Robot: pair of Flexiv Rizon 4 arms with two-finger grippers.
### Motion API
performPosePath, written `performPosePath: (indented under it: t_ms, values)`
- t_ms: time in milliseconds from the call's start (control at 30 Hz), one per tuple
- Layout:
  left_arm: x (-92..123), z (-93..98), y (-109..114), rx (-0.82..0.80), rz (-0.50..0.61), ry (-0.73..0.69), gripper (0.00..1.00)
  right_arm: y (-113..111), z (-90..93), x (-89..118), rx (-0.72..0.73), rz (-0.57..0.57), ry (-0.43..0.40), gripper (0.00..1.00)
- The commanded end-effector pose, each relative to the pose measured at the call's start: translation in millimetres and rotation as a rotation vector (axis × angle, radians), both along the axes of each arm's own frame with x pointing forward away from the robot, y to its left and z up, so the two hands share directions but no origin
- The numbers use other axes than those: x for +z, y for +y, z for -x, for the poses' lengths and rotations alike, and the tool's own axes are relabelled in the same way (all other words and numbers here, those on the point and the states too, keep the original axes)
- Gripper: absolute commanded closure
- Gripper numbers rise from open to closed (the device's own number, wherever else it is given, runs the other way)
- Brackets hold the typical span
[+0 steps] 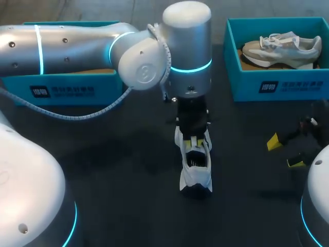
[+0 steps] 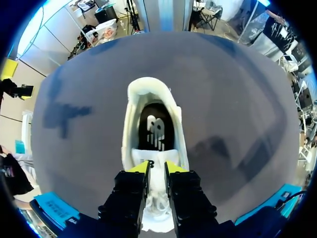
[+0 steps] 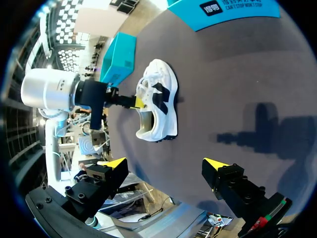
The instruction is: Take the shoe out of the shoebox, open the shoe tongue, remove and reinsert the insole, then place the shoe into the shoebox
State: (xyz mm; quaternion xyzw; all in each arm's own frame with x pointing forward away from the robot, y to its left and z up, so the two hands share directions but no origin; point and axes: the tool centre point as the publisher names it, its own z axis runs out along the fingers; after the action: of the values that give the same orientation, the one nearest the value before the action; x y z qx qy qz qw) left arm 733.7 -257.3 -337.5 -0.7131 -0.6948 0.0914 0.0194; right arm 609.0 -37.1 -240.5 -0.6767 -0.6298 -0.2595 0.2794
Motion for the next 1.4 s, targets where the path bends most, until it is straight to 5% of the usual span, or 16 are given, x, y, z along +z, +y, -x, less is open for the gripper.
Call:
performPosePath:
  t_ms: [33, 500, 867, 1133, 1167, 1200, 1267, 1400]
  values:
    - [15.0, 1.6, 1.3, -0.005, 0.003, -0.022, 0.80, 0.5, 1.7, 0.3, -0.003, 0.003, 0.000, 0.00]
    - [-14.8, 8.7, -2.4, -0.004, -0.055, 0.013, 0.78, 0.5, 1.7, 0.3, -0.003, 0.003, 0.000, 0.00]
    - [44.7, 12.4, 7.1, 0.016, 0.036, -0.043, 0.77, 0.5, 1.7, 0.3, -0.003, 0.003, 0.000, 0.00]
    - [70.9, 8.5, 11.8, 0.175, -0.030, -0.016, 0.77, 0.5, 1.7, 0.3, -0.003, 0.003, 0.000, 0.00]
    - [73.3, 8.8, 12.4, 0.198, -0.038, -0.005, 0.71, 0.5, 1.7, 0.3, -0.003, 0.003, 0.000, 0.00]
    - [75.2, 9.6, 12.9, 0.212, -0.040, -0.001, 0.55, 0.5, 1.7, 0.3, -0.003, 0.003, 0.000, 0.00]
    - [79.1, 11.9, 14.2, 0.239, -0.031, 0.031, 0.07, 0.5, 1.7, 0.3, -0.003, 0.003, 0.000, 0.00]
    - [86.7, 11.8, 17.9, 0.329, -0.002, 0.110, 0.00, 0.5, 1.7, 0.3, -0.003, 0.003, 0.000, 0.00]
